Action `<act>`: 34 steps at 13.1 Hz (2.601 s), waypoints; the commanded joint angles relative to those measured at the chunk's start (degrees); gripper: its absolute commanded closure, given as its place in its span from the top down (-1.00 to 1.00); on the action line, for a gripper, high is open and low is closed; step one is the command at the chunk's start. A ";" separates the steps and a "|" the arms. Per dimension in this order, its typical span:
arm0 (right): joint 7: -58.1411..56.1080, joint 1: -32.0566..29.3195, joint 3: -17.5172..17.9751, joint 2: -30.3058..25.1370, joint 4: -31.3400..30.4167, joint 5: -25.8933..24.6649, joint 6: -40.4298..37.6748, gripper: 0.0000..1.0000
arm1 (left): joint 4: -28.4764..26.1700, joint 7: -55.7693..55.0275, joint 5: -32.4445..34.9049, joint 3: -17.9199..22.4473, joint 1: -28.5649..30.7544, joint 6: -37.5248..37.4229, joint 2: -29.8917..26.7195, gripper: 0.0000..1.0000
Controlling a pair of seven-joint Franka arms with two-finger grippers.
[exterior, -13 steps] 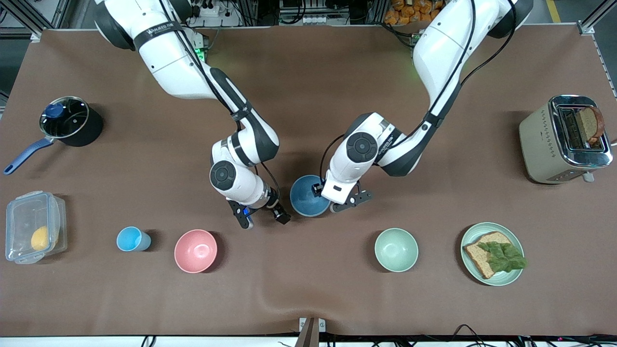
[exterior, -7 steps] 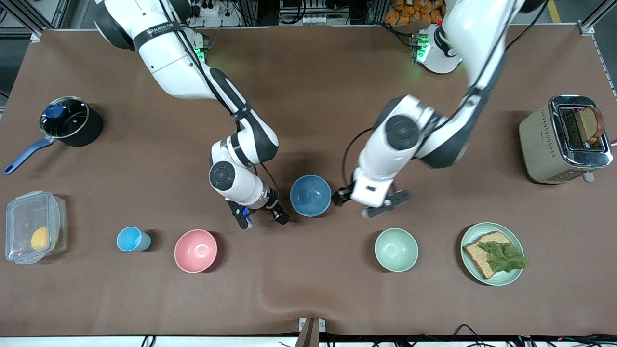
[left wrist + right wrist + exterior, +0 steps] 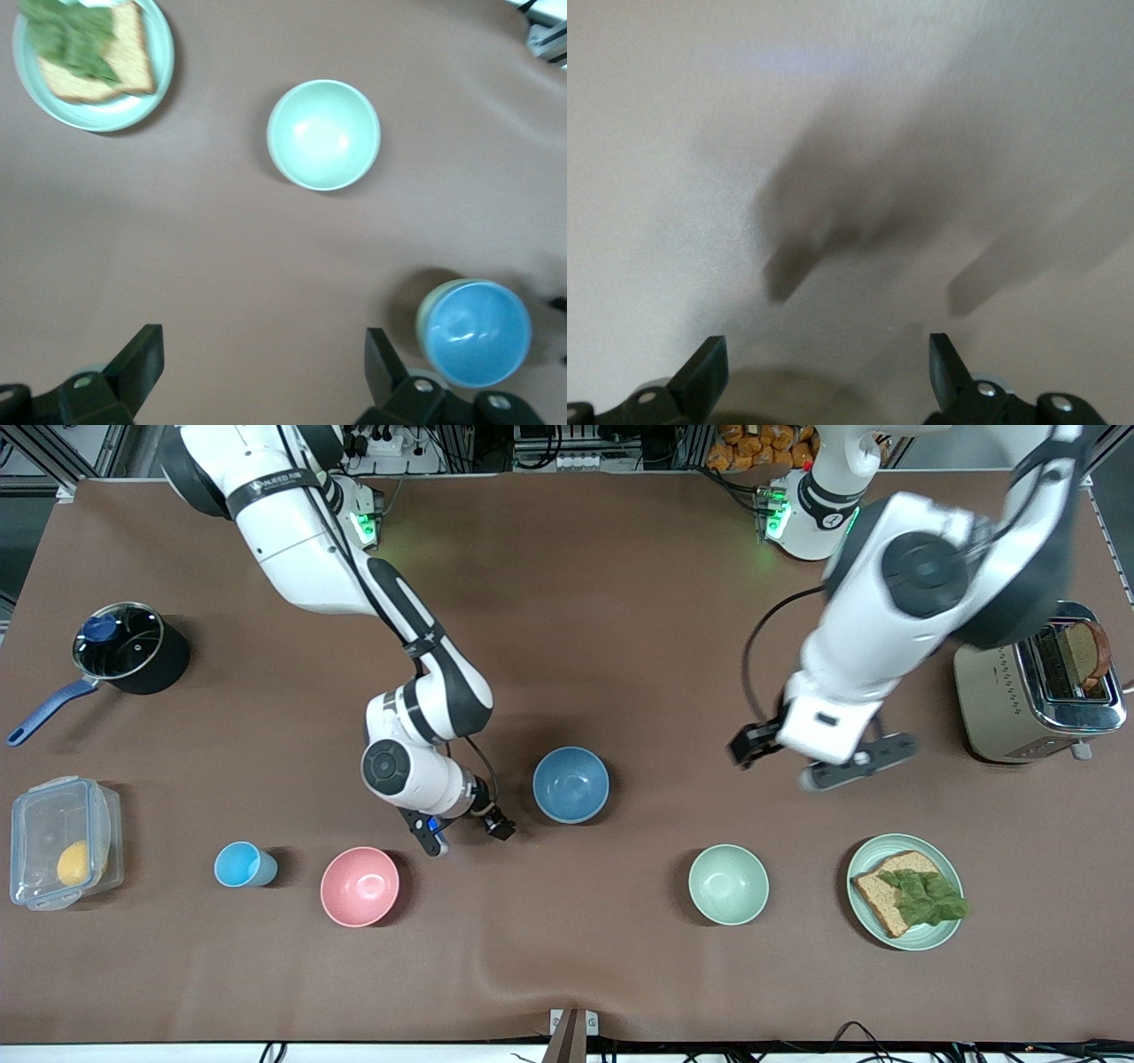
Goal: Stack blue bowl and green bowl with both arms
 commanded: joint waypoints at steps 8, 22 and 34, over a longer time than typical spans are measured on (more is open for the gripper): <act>-15.72 -9.30 0.51 -12.00 -0.87 -0.63 -21.01 1.00 | -1.53 23.10 -0.08 -0.43 11.48 -9.37 -10.51 1.00; -68.57 -31.47 0.34 -41.88 -13.00 -17.31 -42.67 1.00 | 0.32 30.31 -6.85 14.42 1.20 -15.79 -13.15 1.00; -63.30 -23.91 -5.37 -44.54 -4.83 -18.04 -48.99 1.00 | 0.23 30.84 -6.23 14.77 2.25 -18.16 -14.98 1.00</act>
